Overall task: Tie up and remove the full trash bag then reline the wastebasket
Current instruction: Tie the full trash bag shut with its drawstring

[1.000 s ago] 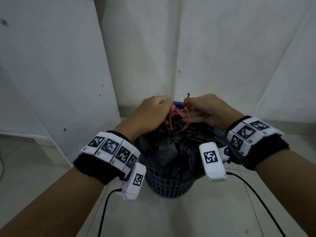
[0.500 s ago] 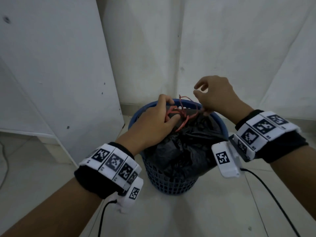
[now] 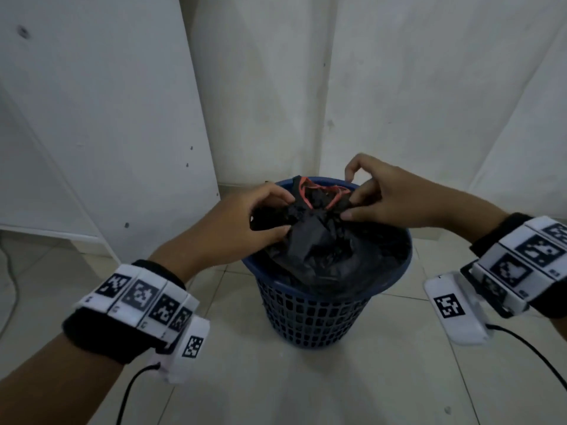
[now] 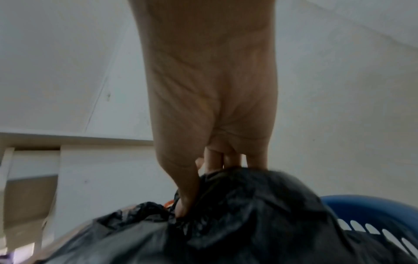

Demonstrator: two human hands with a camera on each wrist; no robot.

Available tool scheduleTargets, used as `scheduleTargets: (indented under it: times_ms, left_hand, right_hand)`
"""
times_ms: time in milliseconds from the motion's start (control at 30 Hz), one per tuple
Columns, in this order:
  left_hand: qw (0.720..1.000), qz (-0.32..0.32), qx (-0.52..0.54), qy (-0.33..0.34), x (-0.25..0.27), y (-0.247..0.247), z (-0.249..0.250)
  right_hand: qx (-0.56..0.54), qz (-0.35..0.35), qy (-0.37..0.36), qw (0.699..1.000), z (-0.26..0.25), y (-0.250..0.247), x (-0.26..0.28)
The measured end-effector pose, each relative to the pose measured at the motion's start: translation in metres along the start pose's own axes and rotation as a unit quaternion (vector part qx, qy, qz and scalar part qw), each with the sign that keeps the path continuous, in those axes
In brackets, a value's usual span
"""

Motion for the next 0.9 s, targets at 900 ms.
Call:
scheduleTargets:
  times_ms: [900]
  left_hand:
    - [0.971,0.238,-0.007,-0.033,-0.025,0.011,0.022]
  right_hand:
    - [0.028,0.070,-0.024,0.997,-0.005,-0.015,-0.002]
Point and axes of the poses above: each hand's wrist, its own x-axis away from the middle knuckle, its own y-axis out of the palm, z = x × y, the point moved 2 cm from there along -x, towards the middle knuckle
